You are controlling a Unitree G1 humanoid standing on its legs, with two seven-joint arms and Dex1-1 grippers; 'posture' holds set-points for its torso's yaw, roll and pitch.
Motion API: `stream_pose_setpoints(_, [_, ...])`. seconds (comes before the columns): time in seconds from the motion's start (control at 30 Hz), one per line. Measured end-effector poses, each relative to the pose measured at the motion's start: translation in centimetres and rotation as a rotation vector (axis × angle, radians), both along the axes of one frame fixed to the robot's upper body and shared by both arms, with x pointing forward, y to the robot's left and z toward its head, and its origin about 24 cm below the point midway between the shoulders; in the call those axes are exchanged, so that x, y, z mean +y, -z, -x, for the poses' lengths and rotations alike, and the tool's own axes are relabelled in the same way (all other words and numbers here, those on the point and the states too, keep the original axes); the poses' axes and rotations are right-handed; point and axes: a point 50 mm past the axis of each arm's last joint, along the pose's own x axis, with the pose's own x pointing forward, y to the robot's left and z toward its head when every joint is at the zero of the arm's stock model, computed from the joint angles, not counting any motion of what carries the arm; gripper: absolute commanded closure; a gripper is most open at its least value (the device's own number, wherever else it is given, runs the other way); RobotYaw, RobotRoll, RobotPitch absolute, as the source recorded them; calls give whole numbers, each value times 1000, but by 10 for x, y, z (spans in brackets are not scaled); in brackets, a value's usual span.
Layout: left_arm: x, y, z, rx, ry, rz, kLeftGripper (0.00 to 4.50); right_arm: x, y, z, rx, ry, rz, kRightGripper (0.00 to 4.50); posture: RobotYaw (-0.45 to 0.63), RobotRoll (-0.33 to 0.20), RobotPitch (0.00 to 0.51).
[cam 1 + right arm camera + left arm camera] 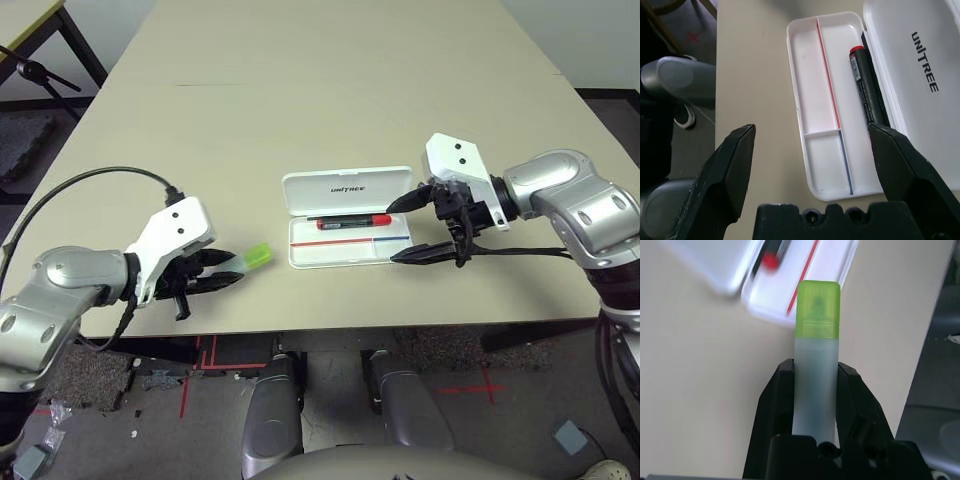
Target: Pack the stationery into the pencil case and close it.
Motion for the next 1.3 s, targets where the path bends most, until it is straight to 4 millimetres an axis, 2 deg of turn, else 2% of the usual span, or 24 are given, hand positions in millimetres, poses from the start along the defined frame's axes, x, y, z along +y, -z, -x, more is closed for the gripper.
stream_pose_setpoints(0.2, [-26, -6, -7, -27, 89, 19, 3407, -7, 2, 0, 4, 21, 30, 0, -82, 0, 160])
stream_pose_setpoints(0.43, [-54, -2, -13, -41, 189, -29, 3407, -13, 5, 1, 4, 50, 55, 0, -116, 0, 150])
stream_pose_setpoints(0.57, [-61, -1, -15, -45, 223, -59, 3407, -19, 10, 3, 21, 74, 75, 0, -120, 0, 148])
stream_pose_setpoints(0.73, [-68, -5, -32, -91, 214, -101, 3407, -26, 13, 5, 28, 97, 97, 0, -125, 0, 150])
stream_pose_setpoints(0.9, [-90, 0, -41, -96, 260, -94, 3407, -29, 14, 5, 25, 113, 101, 0, -135, 0, 155])
stream_pose_setpoints(1.07, [-103, 7, -44, -71, 286, -83, 3407, -32, 16, 6, 29, 129, 104, 0, -138, 0, 161])
stream_pose_setpoints(1.3, [-106, 12, -49, -60, 282, -105, 3407, -34, 17, 6, 29, 139, 108, 0, -140, 0, 169])
